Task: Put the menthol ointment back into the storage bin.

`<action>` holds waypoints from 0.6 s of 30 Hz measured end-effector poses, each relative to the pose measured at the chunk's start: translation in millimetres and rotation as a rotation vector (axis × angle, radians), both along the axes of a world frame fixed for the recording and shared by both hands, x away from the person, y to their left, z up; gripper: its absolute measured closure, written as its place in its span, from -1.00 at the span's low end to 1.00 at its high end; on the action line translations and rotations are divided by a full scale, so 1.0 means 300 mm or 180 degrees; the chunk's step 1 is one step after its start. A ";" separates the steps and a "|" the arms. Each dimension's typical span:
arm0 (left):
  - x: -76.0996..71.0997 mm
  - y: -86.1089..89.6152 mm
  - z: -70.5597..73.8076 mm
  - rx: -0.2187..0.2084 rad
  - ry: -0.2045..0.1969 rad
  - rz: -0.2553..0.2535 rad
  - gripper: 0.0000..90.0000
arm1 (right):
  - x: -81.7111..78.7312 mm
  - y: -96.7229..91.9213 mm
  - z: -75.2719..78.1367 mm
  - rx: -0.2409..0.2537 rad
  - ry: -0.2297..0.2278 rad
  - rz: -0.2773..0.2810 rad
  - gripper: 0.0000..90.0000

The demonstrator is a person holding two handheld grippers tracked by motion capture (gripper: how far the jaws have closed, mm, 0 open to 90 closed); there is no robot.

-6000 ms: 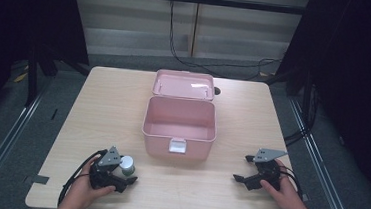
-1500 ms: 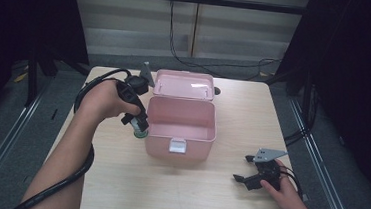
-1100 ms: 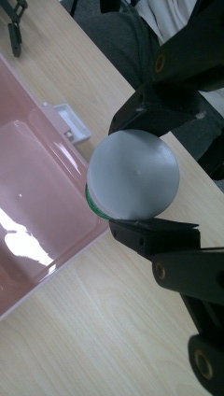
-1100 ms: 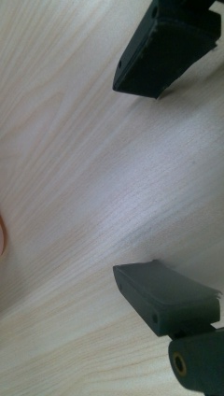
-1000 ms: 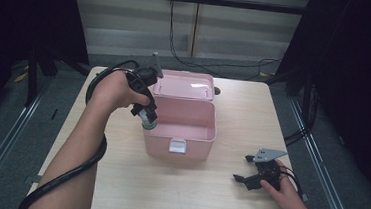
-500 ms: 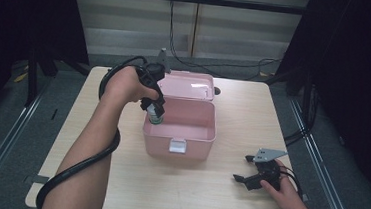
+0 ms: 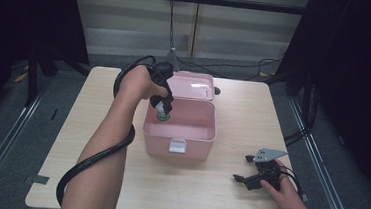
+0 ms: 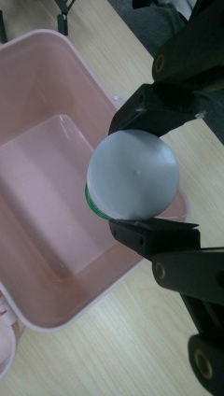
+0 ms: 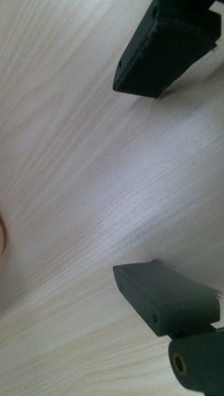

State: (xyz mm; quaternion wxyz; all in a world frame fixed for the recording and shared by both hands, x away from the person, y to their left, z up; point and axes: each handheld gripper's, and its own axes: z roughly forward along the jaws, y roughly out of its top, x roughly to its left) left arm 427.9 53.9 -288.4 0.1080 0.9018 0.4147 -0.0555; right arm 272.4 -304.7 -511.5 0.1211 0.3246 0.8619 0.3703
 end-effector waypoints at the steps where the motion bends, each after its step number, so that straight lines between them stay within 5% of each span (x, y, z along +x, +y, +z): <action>1: 0.003 -0.003 -0.003 0.0014 -0.0015 -0.0003 0.11 | 0.000 0.000 0.000 0.0000 0.0000 0.0000 -0.78; 18: 0.040 -0.050 -0.047 0.0027 -0.0017 0.0051 0.11 | -0.002 0.000 0.000 -0.0002 0.0003 -0.0002 -0.78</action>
